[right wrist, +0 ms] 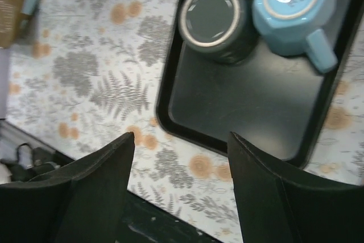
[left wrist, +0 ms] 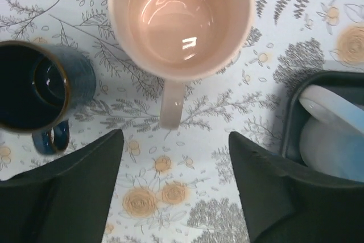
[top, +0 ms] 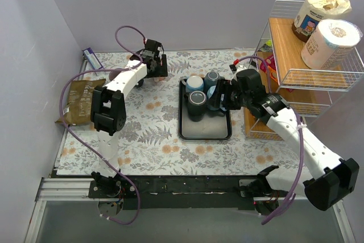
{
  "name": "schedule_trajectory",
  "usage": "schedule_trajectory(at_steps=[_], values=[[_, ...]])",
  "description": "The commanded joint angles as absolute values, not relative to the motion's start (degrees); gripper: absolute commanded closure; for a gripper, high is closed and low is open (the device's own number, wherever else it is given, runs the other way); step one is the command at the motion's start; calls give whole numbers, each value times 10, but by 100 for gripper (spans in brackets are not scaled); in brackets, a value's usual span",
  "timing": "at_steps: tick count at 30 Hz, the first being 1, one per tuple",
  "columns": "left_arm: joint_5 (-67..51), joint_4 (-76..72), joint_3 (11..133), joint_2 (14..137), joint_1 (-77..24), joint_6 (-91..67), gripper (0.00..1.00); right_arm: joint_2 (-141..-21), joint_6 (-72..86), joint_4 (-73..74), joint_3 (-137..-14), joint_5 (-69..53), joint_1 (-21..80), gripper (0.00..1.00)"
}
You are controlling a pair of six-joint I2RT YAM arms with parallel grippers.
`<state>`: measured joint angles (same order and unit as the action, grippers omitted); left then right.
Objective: Turn the mug right side up
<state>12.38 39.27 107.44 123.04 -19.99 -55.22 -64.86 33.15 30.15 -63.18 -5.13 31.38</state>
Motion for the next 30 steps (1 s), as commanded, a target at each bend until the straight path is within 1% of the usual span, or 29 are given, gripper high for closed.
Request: schedule_trajectory(at_steps=[1, 2, 3, 4, 5, 8, 12, 18, 23, 30], values=[[91, 384, 1038, 1074, -197, -583, 20, -696, 213, 353, -682, 40, 304, 26], [72, 375, 1026, 1052, -197, -590, 15, -703, 201, 354, -686, 49, 304, 25], [61, 354, 1013, 1028, -197, -596, 6, -710, 191, 356, -689, 57, 303, 23], [49, 346, 986, 1007, -197, -605, 2, -726, 178, 356, -698, 63, 304, 22], [17, 338, 976, 971, -197, -608, 2, -734, 154, 352, -700, 75, 304, 20], [-45, 327, 949, 925, -197, -618, 2, -772, 98, 355, -719, 90, 303, 18], [-85, 326, 922, 883, -197, -624, 2, -823, 38, 358, -729, 124, 303, 18], [-109, 330, 880, 840, -197, -624, 2, -877, -42, 335, -707, 156, 303, 19], [-120, 333, 851, 826, -197, -623, 2, -914, -93, 309, -699, 132, 303, 21], [-127, 339, 831, 814, -197, -623, 2, -965, -149, 265, -681, 133, 299, 22]])
